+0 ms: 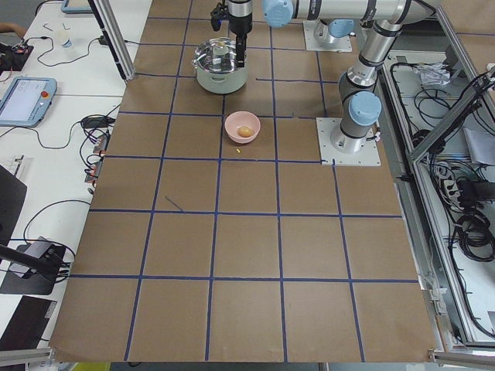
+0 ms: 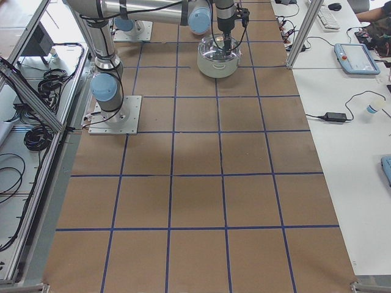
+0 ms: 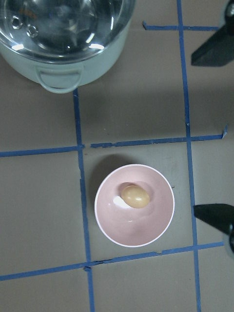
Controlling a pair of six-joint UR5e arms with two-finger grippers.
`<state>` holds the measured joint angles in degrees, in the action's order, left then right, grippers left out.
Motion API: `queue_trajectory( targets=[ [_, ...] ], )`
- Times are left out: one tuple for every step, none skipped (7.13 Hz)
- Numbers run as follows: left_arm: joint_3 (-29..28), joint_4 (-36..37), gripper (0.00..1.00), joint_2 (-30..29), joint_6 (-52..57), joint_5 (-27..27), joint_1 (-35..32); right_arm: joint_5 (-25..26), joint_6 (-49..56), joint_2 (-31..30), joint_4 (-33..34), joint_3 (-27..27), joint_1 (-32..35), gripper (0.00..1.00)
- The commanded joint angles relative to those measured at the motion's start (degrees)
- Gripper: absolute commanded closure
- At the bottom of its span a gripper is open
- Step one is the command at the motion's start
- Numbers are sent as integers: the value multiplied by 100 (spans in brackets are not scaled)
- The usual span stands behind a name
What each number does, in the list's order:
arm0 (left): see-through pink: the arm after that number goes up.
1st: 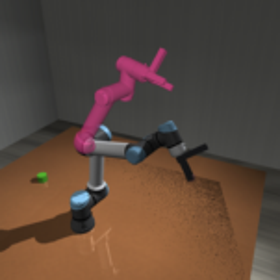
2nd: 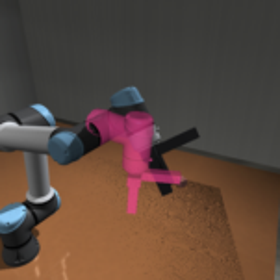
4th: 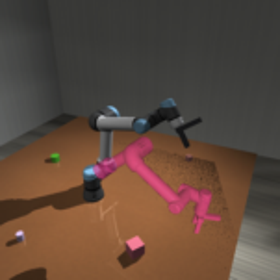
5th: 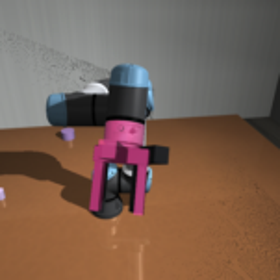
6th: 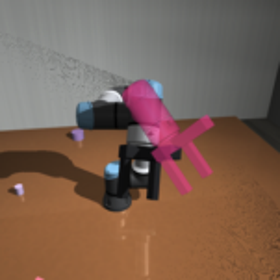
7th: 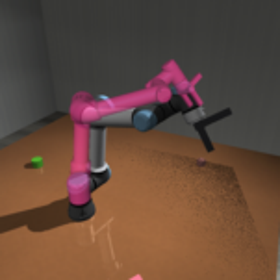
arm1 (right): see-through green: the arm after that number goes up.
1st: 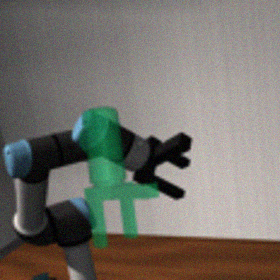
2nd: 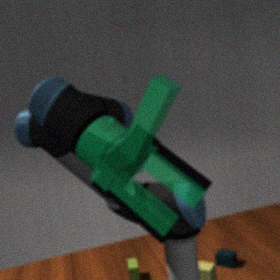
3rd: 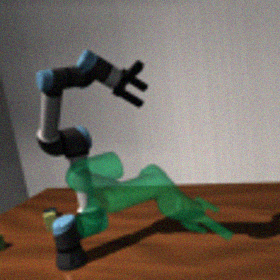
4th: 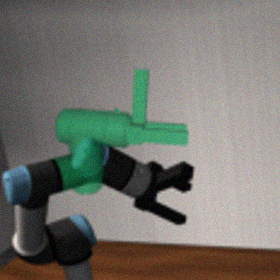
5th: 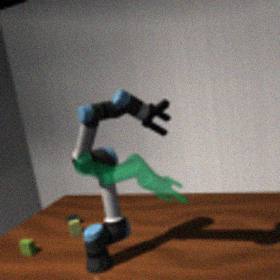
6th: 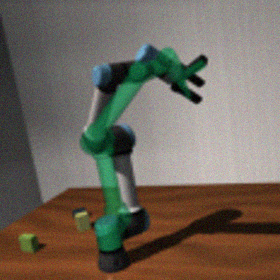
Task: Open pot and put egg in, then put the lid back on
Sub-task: 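Move the right gripper to the lid knob while the left descends to the egg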
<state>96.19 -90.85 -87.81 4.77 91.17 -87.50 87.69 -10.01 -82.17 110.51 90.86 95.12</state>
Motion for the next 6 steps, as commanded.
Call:
queue_trajectory(
  targets=[
    [775, 415, 1, 0, 487, 15, 548, 72, -1312, 480, 565, -59, 907, 0],
    [1300, 1054, 1, -8, 594, 6, 698, 81, -1684, 735, 620, -216, 1199, 0],
    [1941, 1913, 2, -35, 995, 76, 926, 81, -1836, 937, 664, -305, 1419, 0],
    [2461, 2601, 2, -70, 1199, 68, 1119, 81, -1890, 1114, 795, -306, 1578, 0],
    [2666, 3130, 2, -148, 1375, 50, 1191, 81, -1942, 1194, 840, -297, 1632, 0],
    [2677, 3431, 2, -384, 1368, 33, 1192, 81, -1943, 1229, 858, -288, 1658, 0]
  ],
)
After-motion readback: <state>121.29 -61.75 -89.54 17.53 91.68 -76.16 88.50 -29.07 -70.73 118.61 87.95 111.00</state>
